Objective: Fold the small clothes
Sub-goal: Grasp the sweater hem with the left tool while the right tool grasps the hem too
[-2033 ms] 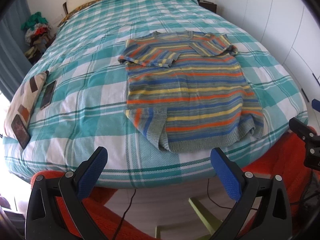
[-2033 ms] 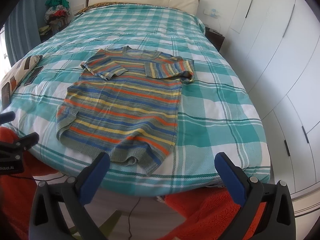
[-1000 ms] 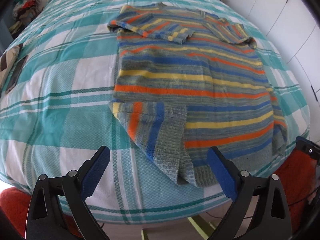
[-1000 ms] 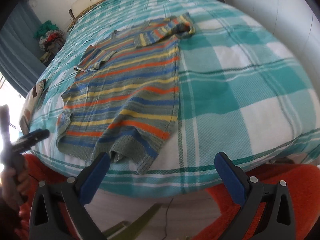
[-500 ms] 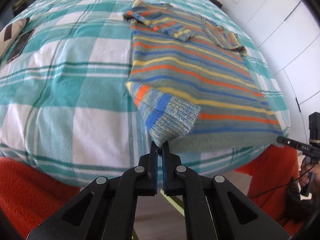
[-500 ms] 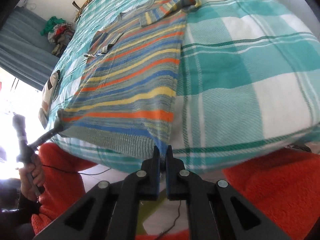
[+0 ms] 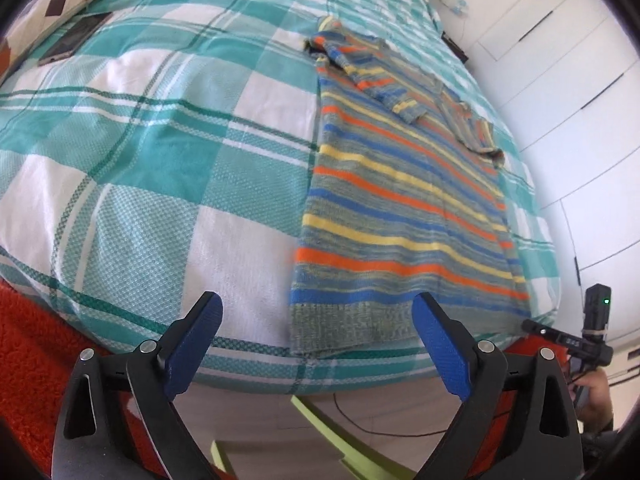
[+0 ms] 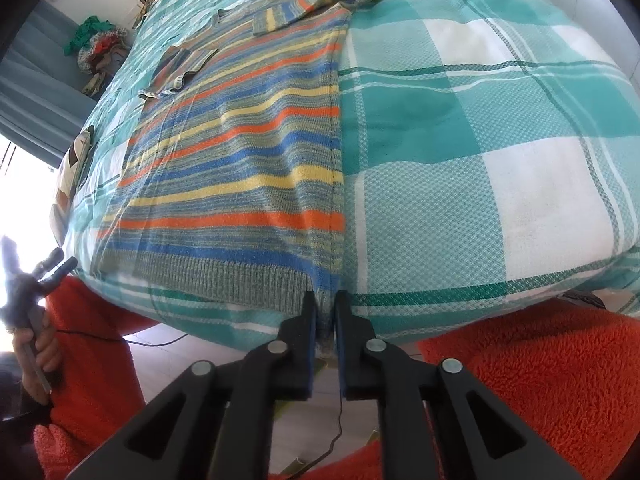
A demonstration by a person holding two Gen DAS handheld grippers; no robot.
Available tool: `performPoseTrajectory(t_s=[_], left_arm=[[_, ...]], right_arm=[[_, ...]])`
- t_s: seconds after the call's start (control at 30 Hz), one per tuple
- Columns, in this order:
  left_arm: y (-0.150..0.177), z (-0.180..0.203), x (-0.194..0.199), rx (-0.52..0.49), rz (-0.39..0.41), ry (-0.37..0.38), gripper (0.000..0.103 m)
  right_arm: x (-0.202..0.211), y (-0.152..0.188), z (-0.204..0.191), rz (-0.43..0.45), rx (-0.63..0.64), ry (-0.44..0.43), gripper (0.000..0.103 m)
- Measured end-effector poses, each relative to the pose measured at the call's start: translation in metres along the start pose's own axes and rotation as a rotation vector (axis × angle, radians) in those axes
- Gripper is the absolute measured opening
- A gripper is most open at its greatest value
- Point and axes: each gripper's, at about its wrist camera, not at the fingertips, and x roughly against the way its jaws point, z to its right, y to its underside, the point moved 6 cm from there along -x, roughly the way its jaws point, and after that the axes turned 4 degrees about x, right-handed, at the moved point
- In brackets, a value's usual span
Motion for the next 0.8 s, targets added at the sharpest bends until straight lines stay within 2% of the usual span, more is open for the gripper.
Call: performPoseTrajectory(t_s=[0.03,0.07,0.1,0.13,0.17,0.2,0.23,0.27,0.37,0.47,0.57,0.67,0.8], left_arm=[[0.002,-0.002,-0.011,0.017,-0.044,-0.001,0.070],[0.005,-0.001,-0.021,0.027,-0.095,0.010,0.045],[0.007,0.001,-0.031,0.025,-0.128,0.003,0.033],[0.007,0.003,-0.037,0.012,-0.139,-0.009,0.011],[0.008,0.007,-0.042,-0.005,-0.151,-0.014,0.005],[0.009,0.008,-0.042,-0.015,-0.152,-0.038,0.005],[0.009,0.011,-0.039,-0.022,-0.152,-0.048,0.004],[0.009,0.012,-0.032,-0.034,-0.147,-0.059,0.004],[0.014,0.011,-0.006,-0.064,-0.125,-0.079,0.003],[0.019,0.006,-0.006,-0.085,-0.135,-0.124,0.001],[0.026,0.002,-0.026,-0.123,-0.163,-0.215,0.000],[0.027,0.001,-0.033,-0.123,-0.166,-0.240,0.000],[0.026,0.004,-0.046,-0.133,-0.174,-0.283,0.000]], right_arm=[[0.000,-0.001,0.000,0.007,-0.013,-0.020,0.038],[0.000,-0.001,0.000,0.013,-0.030,-0.047,0.047],[-0.003,-0.003,0.001,0.015,-0.048,-0.078,0.048],[-0.008,-0.004,0.001,0.015,-0.066,-0.103,0.048],[-0.014,-0.006,0.002,0.016,-0.081,-0.123,0.048],[-0.021,-0.008,0.002,0.004,-0.084,-0.142,0.045],[-0.028,-0.008,0.003,-0.025,-0.086,-0.134,0.009],[-0.029,-0.008,0.006,-0.043,-0.105,-0.111,0.003],[0.000,-0.004,0.006,-0.036,-0.056,-0.035,0.003],[0.019,-0.001,0.009,-0.033,-0.068,-0.029,0.002],[-0.001,0.002,0.012,-0.089,-0.047,0.034,0.002],[-0.027,0.005,0.024,-0.129,-0.075,0.064,0.002],[-0.038,0.002,0.025,-0.130,-0.090,0.096,0.002]])
